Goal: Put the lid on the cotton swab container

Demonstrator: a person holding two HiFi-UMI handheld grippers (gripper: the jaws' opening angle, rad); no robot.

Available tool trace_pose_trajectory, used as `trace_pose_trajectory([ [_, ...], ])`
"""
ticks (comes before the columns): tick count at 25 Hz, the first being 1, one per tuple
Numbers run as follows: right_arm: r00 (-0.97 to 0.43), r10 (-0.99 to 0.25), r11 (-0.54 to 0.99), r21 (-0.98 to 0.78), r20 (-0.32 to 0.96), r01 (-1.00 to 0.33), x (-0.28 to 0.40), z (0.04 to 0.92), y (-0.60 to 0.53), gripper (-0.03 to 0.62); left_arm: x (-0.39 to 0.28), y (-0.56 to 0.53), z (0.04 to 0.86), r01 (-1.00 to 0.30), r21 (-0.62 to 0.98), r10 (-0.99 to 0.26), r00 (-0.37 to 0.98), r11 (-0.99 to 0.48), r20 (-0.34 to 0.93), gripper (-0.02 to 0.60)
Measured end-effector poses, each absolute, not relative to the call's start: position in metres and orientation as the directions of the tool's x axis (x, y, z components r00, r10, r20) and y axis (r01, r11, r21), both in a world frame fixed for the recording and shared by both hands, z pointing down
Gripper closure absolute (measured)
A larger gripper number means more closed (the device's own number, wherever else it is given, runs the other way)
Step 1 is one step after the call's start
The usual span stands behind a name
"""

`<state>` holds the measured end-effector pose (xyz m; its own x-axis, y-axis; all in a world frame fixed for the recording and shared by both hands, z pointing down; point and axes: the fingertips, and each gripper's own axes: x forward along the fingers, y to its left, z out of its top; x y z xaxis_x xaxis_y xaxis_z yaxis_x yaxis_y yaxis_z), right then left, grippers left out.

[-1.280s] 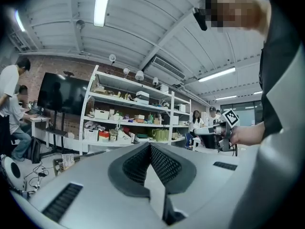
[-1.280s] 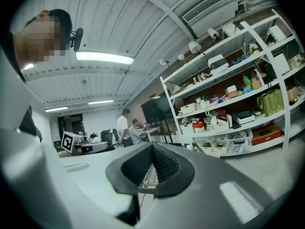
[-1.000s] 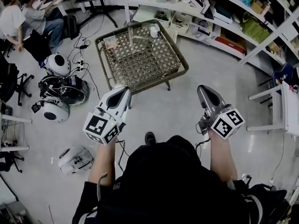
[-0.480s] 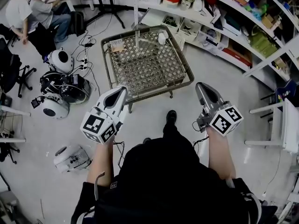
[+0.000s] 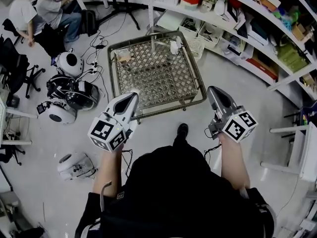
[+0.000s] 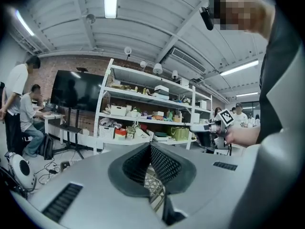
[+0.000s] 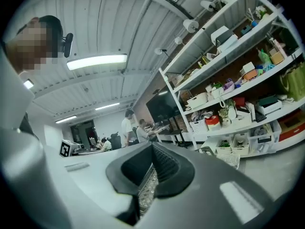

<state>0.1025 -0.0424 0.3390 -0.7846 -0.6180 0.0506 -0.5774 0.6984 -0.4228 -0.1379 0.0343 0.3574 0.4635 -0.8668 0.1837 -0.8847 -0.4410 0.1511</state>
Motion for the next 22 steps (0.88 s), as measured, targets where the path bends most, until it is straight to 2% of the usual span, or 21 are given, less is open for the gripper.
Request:
trace_pose_trajectory([
  [13,-0.816,-0.576,0.698,-0.494,0.042,-0.518,0.173,0.354,-0.152,0.586,-0.051,-0.068,0.349,-0.896,0.126,-0.858,0.445,-0.427,0.257,0.577],
  [22,-0.846,-0.532,0.708,-0.526,0.043,-0.472,0.171,0.372,-0.179,0.586,-0.035,-0.091,0.352,-0.899,0.100,-0.864,0.437,-0.426,0.252,0.577],
])
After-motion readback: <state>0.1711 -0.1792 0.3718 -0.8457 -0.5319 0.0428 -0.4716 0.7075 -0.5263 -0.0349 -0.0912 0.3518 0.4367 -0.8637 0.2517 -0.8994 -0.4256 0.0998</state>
